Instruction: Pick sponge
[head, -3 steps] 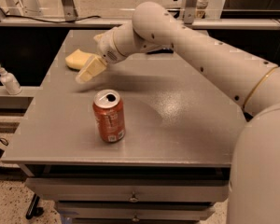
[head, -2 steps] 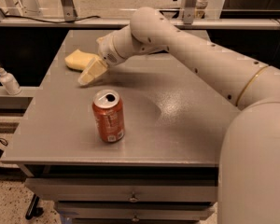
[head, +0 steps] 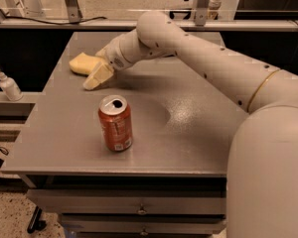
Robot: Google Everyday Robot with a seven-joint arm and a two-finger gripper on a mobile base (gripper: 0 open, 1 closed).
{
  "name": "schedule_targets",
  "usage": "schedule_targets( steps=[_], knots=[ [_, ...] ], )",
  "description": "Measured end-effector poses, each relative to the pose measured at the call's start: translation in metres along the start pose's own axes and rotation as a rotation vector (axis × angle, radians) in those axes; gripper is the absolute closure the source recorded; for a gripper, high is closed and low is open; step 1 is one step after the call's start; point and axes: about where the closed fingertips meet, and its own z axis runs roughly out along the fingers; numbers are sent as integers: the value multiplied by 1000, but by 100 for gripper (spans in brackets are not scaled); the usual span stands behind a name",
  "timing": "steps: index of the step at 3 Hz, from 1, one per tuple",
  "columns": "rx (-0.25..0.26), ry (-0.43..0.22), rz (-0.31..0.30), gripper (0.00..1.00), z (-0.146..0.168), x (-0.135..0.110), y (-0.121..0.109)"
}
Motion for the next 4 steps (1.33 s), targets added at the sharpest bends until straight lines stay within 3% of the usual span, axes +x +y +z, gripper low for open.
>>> schedule_targets(
  steps=[2, 3, 4],
  knots=[
    [5, -1, 0, 88, -1, -2, -3],
    [33, -22, 16, 100, -16, -8, -21],
    [88, -65, 51, 100, -48, -9, -51]
  ],
)
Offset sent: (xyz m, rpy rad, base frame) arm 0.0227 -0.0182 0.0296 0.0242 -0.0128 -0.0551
